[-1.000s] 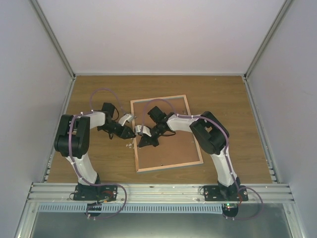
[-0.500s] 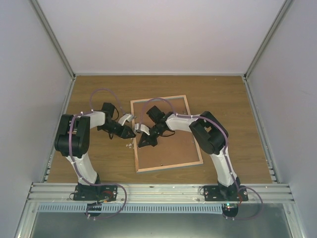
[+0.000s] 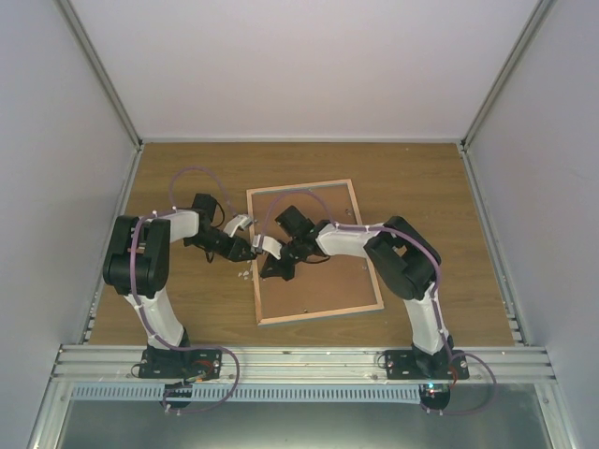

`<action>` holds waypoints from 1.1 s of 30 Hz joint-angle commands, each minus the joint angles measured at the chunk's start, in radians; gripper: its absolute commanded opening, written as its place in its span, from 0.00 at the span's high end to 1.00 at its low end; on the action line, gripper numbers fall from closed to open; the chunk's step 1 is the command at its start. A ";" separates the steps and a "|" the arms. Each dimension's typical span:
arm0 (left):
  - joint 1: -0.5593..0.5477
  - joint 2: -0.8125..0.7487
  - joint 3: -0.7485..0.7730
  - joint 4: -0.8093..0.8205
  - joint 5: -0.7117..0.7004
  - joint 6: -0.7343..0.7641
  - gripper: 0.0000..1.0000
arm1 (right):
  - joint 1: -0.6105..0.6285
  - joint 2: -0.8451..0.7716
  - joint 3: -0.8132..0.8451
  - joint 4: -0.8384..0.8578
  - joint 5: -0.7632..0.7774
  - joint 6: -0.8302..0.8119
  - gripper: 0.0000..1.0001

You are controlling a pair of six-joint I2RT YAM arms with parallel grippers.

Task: Put the photo into the frame
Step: Install the photo frame at the center of the board.

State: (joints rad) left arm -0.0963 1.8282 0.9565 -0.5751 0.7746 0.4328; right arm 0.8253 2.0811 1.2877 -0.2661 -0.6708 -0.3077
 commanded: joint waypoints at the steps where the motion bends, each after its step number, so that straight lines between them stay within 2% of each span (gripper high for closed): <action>1: -0.016 0.054 -0.024 0.110 -0.162 0.005 0.68 | 0.032 0.047 -0.041 -0.040 0.013 -0.088 0.99; 8: -0.017 0.060 -0.013 0.113 -0.173 -0.004 0.69 | 0.061 0.194 0.117 -0.275 -0.225 -0.290 0.99; 17: -0.016 0.062 -0.014 0.119 -0.196 -0.019 0.70 | 0.069 0.275 0.198 -0.429 -0.305 -0.454 0.99; 20: -0.016 0.060 -0.016 0.118 -0.194 -0.021 0.70 | 0.056 0.253 0.191 -0.383 -0.310 -0.412 0.99; 26: -0.002 0.032 -0.010 0.112 -0.156 -0.016 0.68 | -0.013 0.135 0.172 -0.197 -0.330 -0.208 0.98; 29: 0.016 -0.003 0.018 0.100 -0.139 0.003 0.63 | -0.060 0.099 0.181 -0.161 -0.342 -0.141 0.90; 33: 0.041 -0.047 0.081 0.063 -0.104 0.046 0.52 | -0.130 0.047 0.204 -0.165 -0.356 -0.111 0.74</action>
State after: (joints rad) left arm -0.0818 1.8164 0.9848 -0.5713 0.7372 0.4225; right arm 0.7586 2.2147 1.4754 -0.4541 -0.9638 -0.4908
